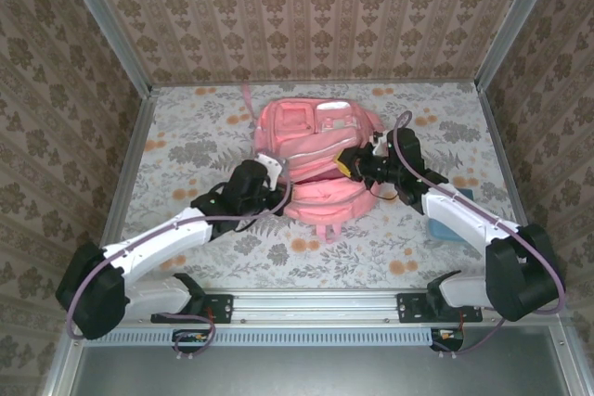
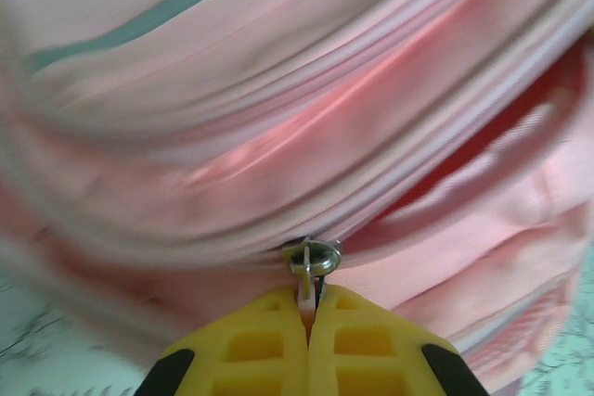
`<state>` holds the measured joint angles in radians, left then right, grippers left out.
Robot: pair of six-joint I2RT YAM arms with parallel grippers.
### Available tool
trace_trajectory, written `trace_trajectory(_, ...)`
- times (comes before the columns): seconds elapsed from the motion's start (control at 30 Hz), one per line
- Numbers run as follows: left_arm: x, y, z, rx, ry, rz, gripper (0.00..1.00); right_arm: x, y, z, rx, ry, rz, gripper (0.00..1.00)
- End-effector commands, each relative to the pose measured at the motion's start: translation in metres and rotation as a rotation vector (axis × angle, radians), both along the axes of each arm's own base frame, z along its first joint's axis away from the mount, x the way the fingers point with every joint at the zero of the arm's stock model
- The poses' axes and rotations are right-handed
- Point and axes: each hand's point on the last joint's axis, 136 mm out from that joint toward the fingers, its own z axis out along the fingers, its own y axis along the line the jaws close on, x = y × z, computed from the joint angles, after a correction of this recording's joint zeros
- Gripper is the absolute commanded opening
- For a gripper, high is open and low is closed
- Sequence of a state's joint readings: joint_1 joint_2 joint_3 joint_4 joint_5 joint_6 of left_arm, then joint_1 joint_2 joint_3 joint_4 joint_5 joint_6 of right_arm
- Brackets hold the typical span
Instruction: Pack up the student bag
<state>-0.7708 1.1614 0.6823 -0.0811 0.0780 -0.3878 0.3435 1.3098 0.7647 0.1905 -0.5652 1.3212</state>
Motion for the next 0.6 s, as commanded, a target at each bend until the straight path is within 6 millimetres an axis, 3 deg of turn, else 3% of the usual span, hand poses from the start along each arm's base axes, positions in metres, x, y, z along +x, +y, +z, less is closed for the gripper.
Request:
trace_trajectory(0.0, 0.015, 0.032, -0.006, 0.05, -0.036, 0.088, 0.0, 0.007, -0.012, 0.021, 0.021, -0.047, -0.032, 0.12)
trace_trajectory(0.3, 0.055, 0.063, -0.015, 0.074, -0.041, 0.183, 0.0, 0.006, -0.018, 0.022, 0.016, -0.045, 0.007, 0.11)
trace_trajectory(0.53, 0.076, 0.059, -0.017, 0.062, -0.029, 0.102, 0.0, 0.003, -0.013, 0.025, 0.005, -0.048, 0.071, 0.11)
trace_trajectory(0.57, 0.085, 0.067, -0.019, 0.07, -0.025, 0.122, 0.0, 0.003, -0.013, 0.025, 0.002, -0.049, 0.076, 0.11)
